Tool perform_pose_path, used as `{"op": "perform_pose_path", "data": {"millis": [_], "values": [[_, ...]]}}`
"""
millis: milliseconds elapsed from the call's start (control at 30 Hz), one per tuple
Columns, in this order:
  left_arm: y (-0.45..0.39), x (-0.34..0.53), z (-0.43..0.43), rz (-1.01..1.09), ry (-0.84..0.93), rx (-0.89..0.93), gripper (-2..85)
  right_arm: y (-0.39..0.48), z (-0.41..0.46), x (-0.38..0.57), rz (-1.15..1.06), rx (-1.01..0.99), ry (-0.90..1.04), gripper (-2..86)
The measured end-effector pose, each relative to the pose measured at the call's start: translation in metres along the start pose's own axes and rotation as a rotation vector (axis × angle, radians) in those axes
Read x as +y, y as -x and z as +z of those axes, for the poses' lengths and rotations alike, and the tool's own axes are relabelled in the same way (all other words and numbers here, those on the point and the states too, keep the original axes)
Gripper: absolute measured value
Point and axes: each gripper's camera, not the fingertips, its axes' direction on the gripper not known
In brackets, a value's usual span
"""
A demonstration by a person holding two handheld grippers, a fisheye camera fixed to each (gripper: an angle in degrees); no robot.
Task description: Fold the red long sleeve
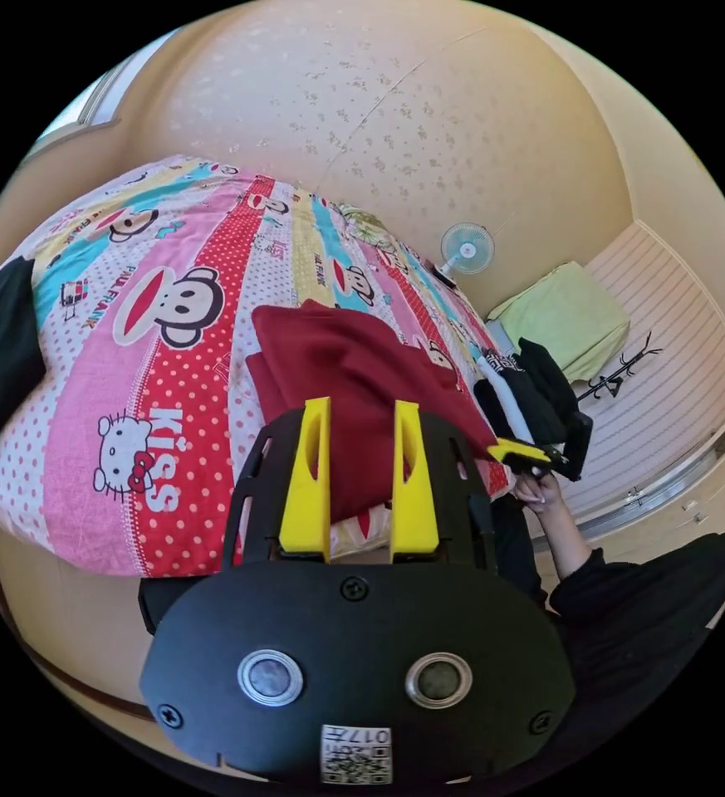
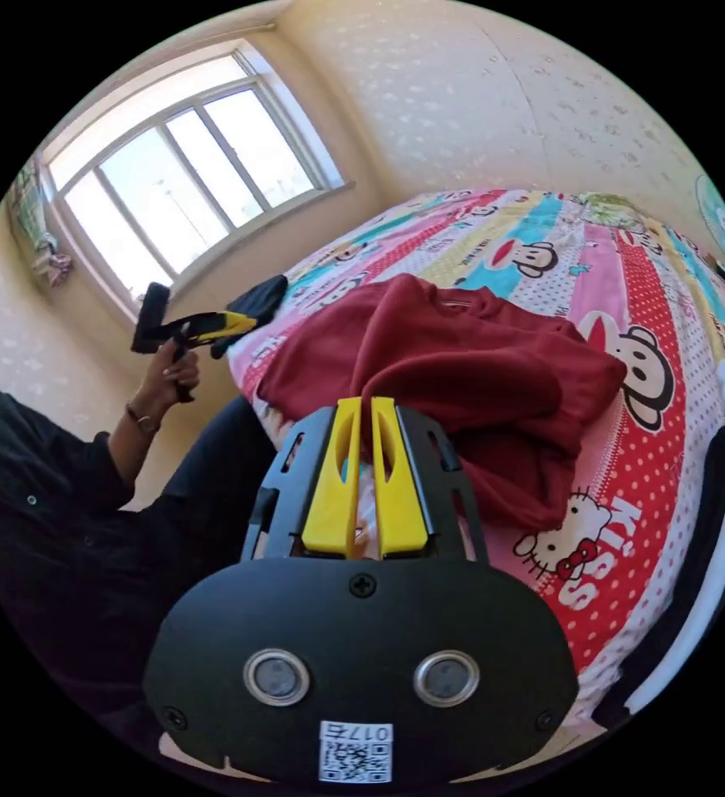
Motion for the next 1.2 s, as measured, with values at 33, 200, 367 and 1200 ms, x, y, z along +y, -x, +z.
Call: {"op": "perform_pose_path", "data": {"millis": [33,200,367,1200], "values": [[-0.003,-0.01,0.003,0.011,0.008,-0.014,11.7,0.007,-0.007,0.011,-0.022,-0.037,0.018,3.0],[0.001,-0.032,0.074,0.015,0.178,-0.076,13.4,0.015,-0.04,0.112,0.094,0.005,0.144,2.0],[-0.032,-0.002,0.129,0.098,0.27,-0.121,7.8,-0.02,-0.077,0.134,0.259,-0.073,0.013,1.9],[-0.145,-0.029,0.065,0.27,0.236,-0.058,13.7,-0.091,0.019,-0.021,0.381,0.734,-0.208,1.9]]}}
